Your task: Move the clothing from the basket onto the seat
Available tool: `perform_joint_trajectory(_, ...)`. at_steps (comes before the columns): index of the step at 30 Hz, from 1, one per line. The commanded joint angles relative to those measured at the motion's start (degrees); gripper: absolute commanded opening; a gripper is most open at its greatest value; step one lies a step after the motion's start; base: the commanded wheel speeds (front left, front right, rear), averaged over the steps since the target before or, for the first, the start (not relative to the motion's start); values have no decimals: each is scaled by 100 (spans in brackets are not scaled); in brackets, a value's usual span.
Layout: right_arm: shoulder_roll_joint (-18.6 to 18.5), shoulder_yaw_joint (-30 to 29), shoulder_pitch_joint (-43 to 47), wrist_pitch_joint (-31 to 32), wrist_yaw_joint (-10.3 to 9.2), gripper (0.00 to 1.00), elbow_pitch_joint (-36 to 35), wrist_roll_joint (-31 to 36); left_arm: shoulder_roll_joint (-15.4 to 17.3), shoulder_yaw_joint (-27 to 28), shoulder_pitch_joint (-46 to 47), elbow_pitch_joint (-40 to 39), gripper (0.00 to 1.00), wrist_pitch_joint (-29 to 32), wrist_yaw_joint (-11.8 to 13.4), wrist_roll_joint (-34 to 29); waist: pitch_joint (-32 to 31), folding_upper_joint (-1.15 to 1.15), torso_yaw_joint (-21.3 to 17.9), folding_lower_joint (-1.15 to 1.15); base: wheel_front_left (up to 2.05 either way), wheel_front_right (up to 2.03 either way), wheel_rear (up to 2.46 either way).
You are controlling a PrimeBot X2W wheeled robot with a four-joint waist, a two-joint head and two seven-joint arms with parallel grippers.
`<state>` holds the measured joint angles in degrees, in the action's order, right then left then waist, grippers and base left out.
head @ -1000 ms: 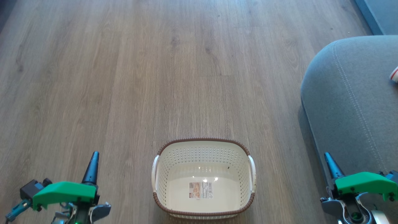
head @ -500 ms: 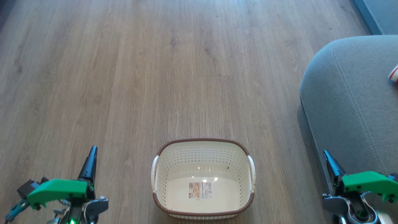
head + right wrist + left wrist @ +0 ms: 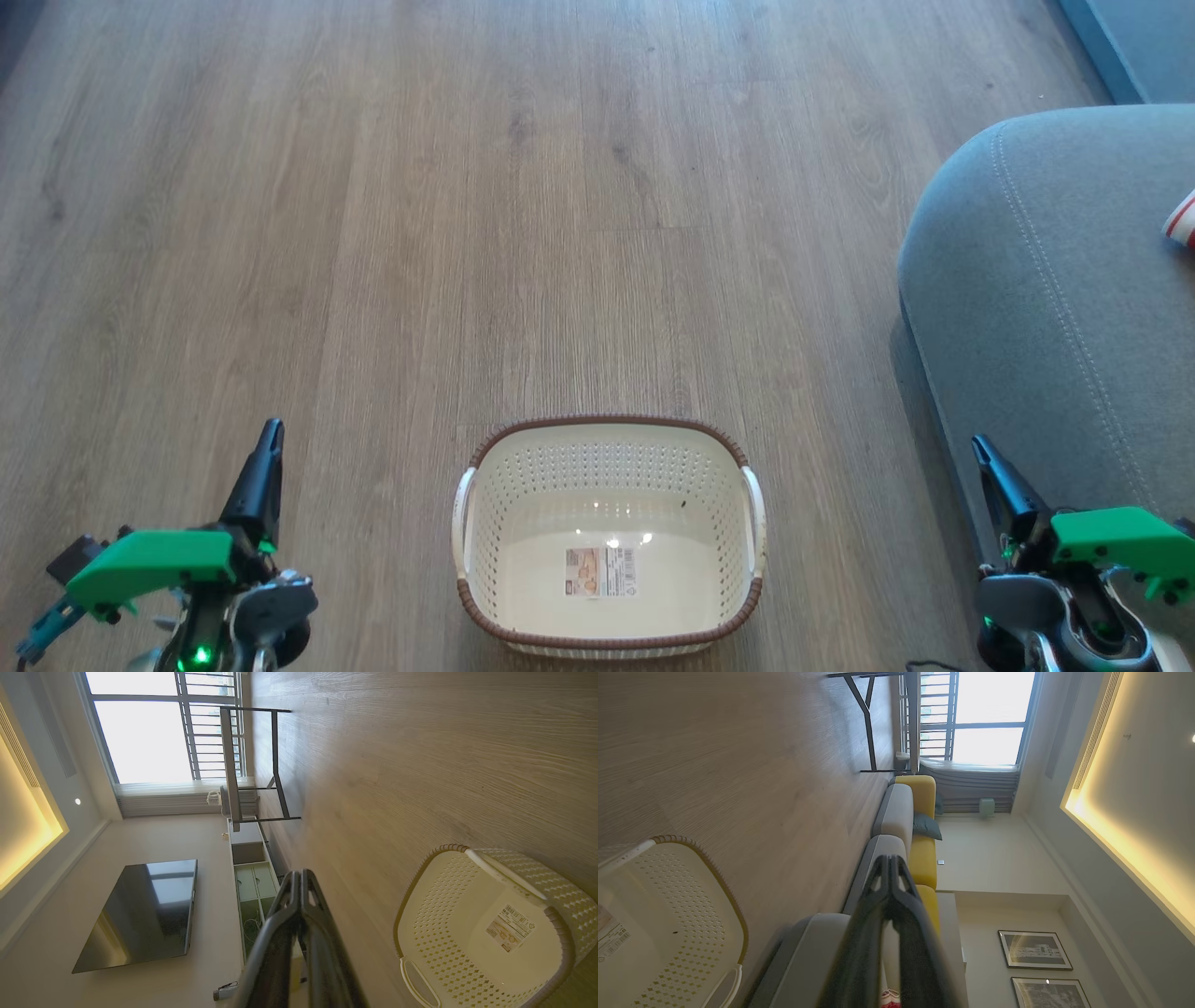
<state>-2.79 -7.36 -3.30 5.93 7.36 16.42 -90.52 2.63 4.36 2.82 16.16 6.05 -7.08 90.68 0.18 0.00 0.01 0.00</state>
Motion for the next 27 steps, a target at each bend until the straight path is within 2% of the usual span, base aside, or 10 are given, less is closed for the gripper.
perform_joint_trajectory(1,-9,81,-289,58,13,0,-239,-163,25,217,338,-209,0,44,-41,149,0,0,-1,0,0,0,0)
perform_joint_trajectory(27,-9,82,-289,57,13,0,-239,-163,25,216,337,-210,0,44,-41,149,0,0,-1,0,0,0,0)
